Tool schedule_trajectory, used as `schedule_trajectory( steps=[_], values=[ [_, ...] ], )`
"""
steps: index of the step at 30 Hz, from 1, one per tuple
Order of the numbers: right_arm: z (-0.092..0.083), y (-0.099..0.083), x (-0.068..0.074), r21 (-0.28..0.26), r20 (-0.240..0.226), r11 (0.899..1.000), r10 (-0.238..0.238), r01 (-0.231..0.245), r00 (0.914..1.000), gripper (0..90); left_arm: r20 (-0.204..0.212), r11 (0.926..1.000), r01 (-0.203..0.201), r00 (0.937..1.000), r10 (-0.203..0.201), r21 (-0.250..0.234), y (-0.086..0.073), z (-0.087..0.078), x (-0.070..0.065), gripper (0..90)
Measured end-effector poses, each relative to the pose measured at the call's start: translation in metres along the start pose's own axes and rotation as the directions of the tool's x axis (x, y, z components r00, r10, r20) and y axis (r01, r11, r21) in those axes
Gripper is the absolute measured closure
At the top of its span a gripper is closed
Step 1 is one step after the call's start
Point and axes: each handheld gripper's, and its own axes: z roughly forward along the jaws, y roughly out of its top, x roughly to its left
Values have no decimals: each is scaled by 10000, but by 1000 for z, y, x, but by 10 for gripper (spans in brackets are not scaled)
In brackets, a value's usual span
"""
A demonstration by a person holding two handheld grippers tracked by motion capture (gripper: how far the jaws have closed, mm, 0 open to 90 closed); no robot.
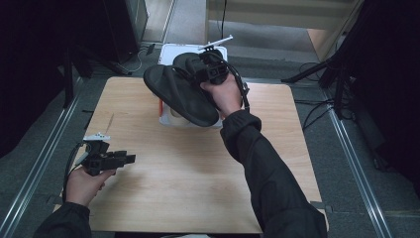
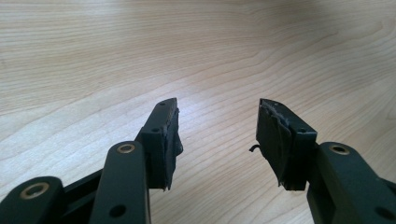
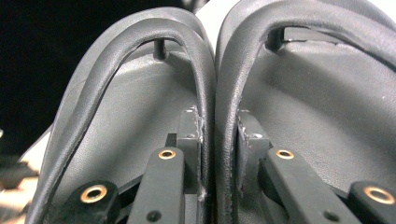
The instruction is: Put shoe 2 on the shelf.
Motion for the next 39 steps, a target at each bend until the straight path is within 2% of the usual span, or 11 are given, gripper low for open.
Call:
schedule_trajectory(
  steps=[3, 5, 8, 12, 16, 19, 23, 27, 31, 35, 39],
  values=[
    [10, 8, -5, -171, 750, 9978, 659, -648, 9950, 758, 77, 9999, -103, 9999, 103, 52, 1, 1, -1, 494],
    [16, 11, -7, -391, 1150, 9960, 838, -798, 9898, 759, 142, 10000, -92, 9999, 92, 6, 1, 2, -2, 494],
    [21, 16, -9, -742, 1442, 9891, 1370, -1274, 9800, 759, 231, 10000, -80, 9997, 79, 19, 2, 3, -3, 495],
    [29, 26, -7, -1117, 2295, 9746, 2154, -1942, 9492, 758, 347, 9998, -195, 9992, 194, 33, 4, 5, -5, 495],
    [38, 37, -6, -1566, 3071, 9510, 3035, -2666, 9020, 757, 513, 9991, -377, 9980, 368, 175, 7, 9, -9, 495],
    [44, 42, -6, -1922, 3193, 9263, 3712, -3240, 8719, 755, 604, 9984, -502, 9970, 484, 278, 9, 13, -11, 494],
    [50, 49, -5, -2335, 3302, 9036, 4212, -3592, 8447, 755, 697, 9975, -646, 9956, 624, 294, 11, 15, -12, 494],
    [58, 52, -3, -2464, 3658, 8940, 4433, -3742, 8184, 753, 818, 9975, -631, 9948, 604, 318, 13, 18, -12, 494],
    [65, 54, -2, -2506, 3853, 8941, 4439, -3713, 8090, 750, 872, 9974, -660, 9942, 632, 294, 15, 19, -13, 494],
    [68, 61, 0, -2458, 4051, 9023, 4275, -3541, 8082, 749, 929, 9971, -703, 9934, 675, 279, 15, 20, -14, 494],
    [70, 62, -3, -2523, 4143, 9018, 4284, -3510, 8030, 747, 943, 9972, -703, 9933, 674, 274, 16, 20, -13, 494]
  ],
)
